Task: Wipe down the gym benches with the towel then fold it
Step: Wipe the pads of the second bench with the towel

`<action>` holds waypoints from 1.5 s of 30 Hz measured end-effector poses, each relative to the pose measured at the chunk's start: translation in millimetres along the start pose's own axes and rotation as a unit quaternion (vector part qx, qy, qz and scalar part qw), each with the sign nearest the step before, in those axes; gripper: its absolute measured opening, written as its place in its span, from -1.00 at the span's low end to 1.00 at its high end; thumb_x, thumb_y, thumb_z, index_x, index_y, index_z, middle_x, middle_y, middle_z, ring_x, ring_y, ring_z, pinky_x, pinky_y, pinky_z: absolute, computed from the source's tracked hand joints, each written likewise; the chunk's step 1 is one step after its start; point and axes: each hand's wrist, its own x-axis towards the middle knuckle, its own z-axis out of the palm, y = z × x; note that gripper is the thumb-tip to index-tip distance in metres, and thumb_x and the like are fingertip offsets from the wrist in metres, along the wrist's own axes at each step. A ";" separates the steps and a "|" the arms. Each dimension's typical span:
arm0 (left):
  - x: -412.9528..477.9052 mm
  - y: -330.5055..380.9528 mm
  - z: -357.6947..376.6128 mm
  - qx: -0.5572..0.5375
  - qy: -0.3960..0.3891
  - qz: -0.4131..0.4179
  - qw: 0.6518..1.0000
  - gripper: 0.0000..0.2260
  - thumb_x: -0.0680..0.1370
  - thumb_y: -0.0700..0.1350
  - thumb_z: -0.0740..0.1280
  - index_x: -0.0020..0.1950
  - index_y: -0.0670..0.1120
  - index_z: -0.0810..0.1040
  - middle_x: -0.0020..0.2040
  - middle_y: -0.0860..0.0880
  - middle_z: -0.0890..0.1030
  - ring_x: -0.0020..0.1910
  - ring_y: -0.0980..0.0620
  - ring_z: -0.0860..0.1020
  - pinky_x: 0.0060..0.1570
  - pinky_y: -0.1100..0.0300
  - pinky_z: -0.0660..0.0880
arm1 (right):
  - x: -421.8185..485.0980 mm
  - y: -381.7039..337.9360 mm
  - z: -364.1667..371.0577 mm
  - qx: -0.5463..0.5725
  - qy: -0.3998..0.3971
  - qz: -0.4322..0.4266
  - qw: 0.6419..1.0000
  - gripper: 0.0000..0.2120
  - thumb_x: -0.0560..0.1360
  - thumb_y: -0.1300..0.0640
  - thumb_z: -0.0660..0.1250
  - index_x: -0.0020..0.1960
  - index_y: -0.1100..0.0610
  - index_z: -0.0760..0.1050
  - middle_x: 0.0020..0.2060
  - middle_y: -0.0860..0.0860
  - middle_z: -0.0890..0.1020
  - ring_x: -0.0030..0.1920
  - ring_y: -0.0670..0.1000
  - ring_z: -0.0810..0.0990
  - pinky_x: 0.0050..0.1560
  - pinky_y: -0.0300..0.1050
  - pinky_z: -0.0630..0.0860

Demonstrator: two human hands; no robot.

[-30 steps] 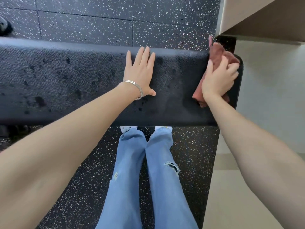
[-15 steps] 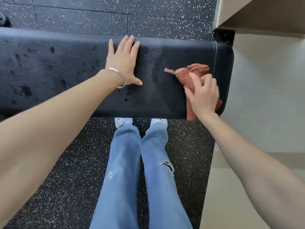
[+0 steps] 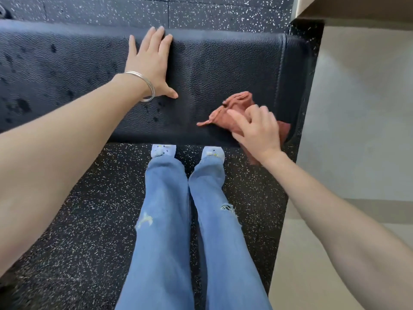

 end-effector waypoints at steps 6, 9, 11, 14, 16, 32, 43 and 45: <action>1.0 0.6 0.4 -0.007 0.000 -0.013 1.000 0.12 0.24 0.15 0.56 0.54 -0.16 -0.07 0.56 -0.12 -0.08 0.54 -0.08 -0.12 0.46 -0.22 -0.12 | 13.3 1.4 -1.8 0.054 0.038 0.375 0.925 -0.65 0.48 -0.02 0.29 0.23 0.05 0.50 -0.08 0.17 0.49 -0.12 0.19 0.46 -0.15 0.03 0.43; 1.3 -1.0 2.9 -0.016 0.005 -0.008 1.000 0.11 0.24 0.15 0.56 0.54 -0.15 -0.06 0.56 -0.11 -0.07 0.54 -0.08 -0.12 0.46 -0.20 -0.13 | 23.6 -49.0 4.8 0.092 0.090 0.500 0.857 -0.67 0.45 0.00 0.34 0.19 0.06 0.55 -0.10 0.17 0.51 -0.14 0.20 0.48 -0.14 -0.01 0.41; 1.1 -2.5 4.8 -0.019 0.010 -0.001 1.000 0.11 0.24 0.15 0.56 0.54 -0.15 -0.06 0.56 -0.12 -0.07 0.54 -0.09 -0.12 0.46 -0.18 -0.13 | 32.2 -87.0 8.9 0.097 0.095 0.493 0.860 -0.68 0.43 0.02 0.39 0.16 0.07 0.56 -0.14 0.16 0.51 -0.17 0.19 0.49 -0.17 -0.03 0.41; 2.5 -5.1 7.2 -0.020 0.013 0.011 1.000 0.11 0.24 0.16 0.55 0.54 -0.14 -0.06 0.56 -0.12 -0.07 0.54 -0.09 -0.12 0.46 -0.18 -0.13 | 44.1 -124.1 8.4 0.126 0.061 0.431 0.891 -0.62 0.41 0.05 0.41 0.21 0.08 0.53 -0.15 0.14 0.50 -0.20 0.17 0.45 -0.21 0.00 0.41; 2.6 -11.3 7.4 -0.018 0.019 0.026 0.999 0.09 0.26 0.19 0.53 0.55 -0.13 -0.07 0.56 -0.11 -0.06 0.54 -0.08 -0.11 0.46 -0.20 -0.13 | 44.8 -120.4 4.8 0.139 0.044 0.363 0.920 -0.61 0.42 0.06 0.39 0.23 0.09 0.51 -0.14 0.14 0.49 -0.19 0.17 0.45 -0.20 0.04 0.45; -3.0 -128.3 5.2 -0.004 0.012 0.102 0.995 0.09 0.23 0.20 0.54 0.55 -0.09 -0.03 0.55 -0.10 0.04 0.53 -0.11 -0.02 0.45 -0.21 -0.08 | 109.5 -181.1 20.9 0.073 0.049 0.277 0.957 -0.63 0.40 0.06 0.38 0.19 0.10 0.55 -0.16 0.18 0.54 -0.22 0.20 0.49 -0.26 -0.02 0.42; -3.5 -136.8 10.1 0.011 0.002 0.136 0.991 0.11 0.26 0.22 0.51 0.55 -0.05 -0.13 0.57 -0.05 -0.06 0.54 -0.08 -0.09 0.46 -0.18 -0.08 | 170.9 -95.7 8.8 0.040 0.049 0.580 0.812 -0.55 0.55 -0.14 0.13 0.39 0.01 0.31 0.29 0.17 0.34 0.17 0.19 0.41 0.10 0.03 0.46; -3.4 -138.0 10.0 0.015 0.000 0.141 0.990 0.11 0.27 0.23 0.51 0.55 -0.05 -0.14 0.57 -0.05 -0.07 0.54 -0.08 -0.09 0.46 -0.18 -0.07 | 172.6 -134.7 14.3 0.044 0.028 0.464 0.884 -0.55 0.54 -0.12 0.14 0.37 0.03 0.32 0.19 0.18 0.39 0.09 0.19 0.41 0.02 0.02 0.43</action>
